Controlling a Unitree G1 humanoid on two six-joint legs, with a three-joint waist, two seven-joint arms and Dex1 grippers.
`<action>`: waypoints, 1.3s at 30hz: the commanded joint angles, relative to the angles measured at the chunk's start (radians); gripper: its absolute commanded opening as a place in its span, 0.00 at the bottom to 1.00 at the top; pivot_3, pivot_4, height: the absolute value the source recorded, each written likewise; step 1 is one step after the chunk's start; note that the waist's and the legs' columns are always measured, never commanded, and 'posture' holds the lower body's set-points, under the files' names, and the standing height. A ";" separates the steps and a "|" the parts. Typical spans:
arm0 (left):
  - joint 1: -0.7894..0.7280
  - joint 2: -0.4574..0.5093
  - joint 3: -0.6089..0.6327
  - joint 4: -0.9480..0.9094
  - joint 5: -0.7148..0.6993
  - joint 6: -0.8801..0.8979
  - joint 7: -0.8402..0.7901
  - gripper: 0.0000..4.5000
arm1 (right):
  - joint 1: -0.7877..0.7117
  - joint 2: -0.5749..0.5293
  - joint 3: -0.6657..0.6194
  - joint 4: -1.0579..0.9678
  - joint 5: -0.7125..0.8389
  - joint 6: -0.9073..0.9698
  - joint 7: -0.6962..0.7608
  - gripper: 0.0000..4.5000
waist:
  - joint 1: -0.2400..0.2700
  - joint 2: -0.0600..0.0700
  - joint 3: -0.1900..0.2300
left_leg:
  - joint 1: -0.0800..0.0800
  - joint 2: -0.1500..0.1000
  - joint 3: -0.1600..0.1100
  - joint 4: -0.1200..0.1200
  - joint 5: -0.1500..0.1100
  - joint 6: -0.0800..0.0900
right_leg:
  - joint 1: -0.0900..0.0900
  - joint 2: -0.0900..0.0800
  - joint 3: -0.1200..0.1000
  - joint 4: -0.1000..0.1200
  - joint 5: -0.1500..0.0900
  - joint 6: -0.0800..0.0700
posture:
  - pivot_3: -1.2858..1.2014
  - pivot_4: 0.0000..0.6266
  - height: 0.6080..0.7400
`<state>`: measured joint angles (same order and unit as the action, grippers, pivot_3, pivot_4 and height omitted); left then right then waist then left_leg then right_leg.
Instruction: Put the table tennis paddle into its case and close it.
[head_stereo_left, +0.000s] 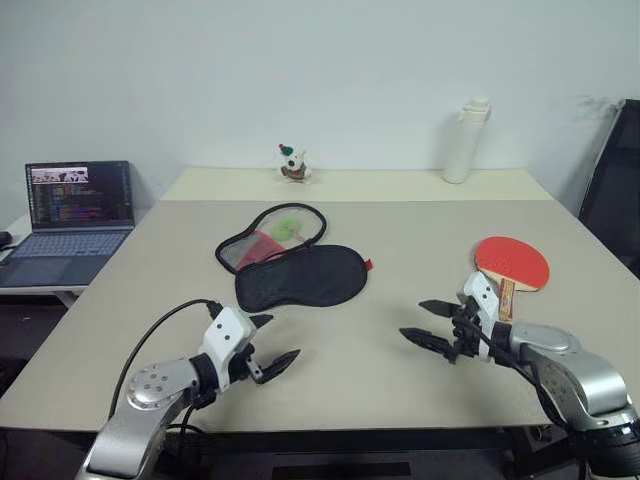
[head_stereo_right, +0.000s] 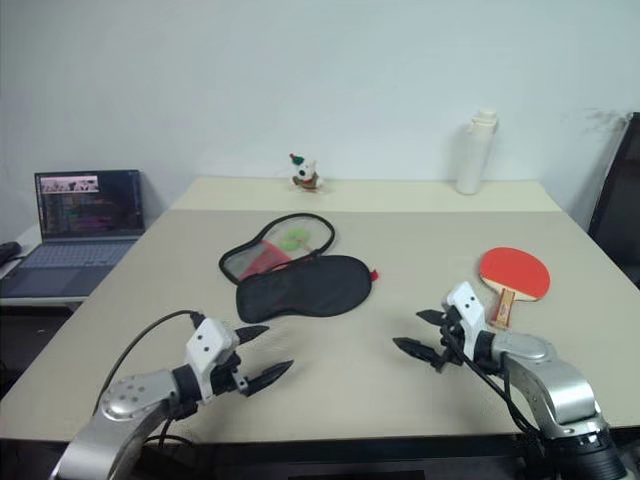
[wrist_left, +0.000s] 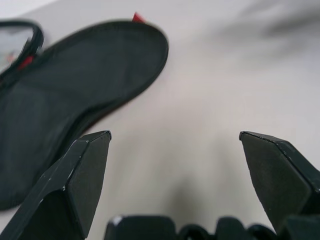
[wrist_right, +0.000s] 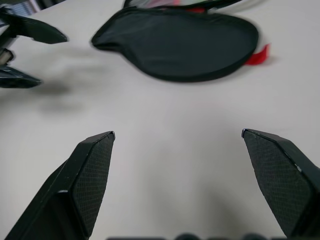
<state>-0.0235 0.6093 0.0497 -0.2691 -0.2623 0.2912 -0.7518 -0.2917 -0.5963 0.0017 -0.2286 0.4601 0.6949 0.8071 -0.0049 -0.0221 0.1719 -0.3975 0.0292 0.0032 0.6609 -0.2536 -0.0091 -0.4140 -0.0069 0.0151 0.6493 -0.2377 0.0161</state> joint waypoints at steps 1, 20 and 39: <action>-0.024 -0.010 0.014 0.010 0.007 -0.042 0.014 1.00 | -0.009 -0.029 -0.015 -0.025 0.008 -0.002 0.015 1.00 | 0.001 0.000 0.000 | 0.000 0.000 0.000 0.001 0.000 0.000 | 0.000 0.000 0.000 0.000 0.000 0.000 | 0.52 0.24 1.00; -0.348 0.031 -0.040 0.441 0.084 -0.199 -0.133 1.00 | 0.027 0.101 0.064 -0.174 0.036 0.041 -0.116 1.00 | 0.003 -0.002 0.001 | 0.000 0.000 0.001 0.001 0.000 0.000 | -0.001 0.002 -0.001 0.001 0.001 0.000 | 0.52 0.24 1.00; -0.752 0.057 -0.224 1.277 0.334 -0.594 -0.318 0.91 | 0.021 0.110 0.001 -0.220 0.052 0.042 -0.198 1.00 | 0.000 -0.005 0.001 | 0.001 -0.001 0.009 0.002 0.000 0.000 | -0.005 0.004 0.000 0.010 0.001 -0.001 | 0.52 0.24 1.00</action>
<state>-0.7762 0.6498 -0.1608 0.9433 0.0202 -0.2981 -1.0832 -0.2715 -0.4879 0.0357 -0.4029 0.4949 0.7522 0.6204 -0.0049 -0.0269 0.1726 -0.3958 0.0286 0.0120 0.6632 -0.2530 -0.0085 -0.4192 -0.0025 0.0153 0.6605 -0.2372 0.0153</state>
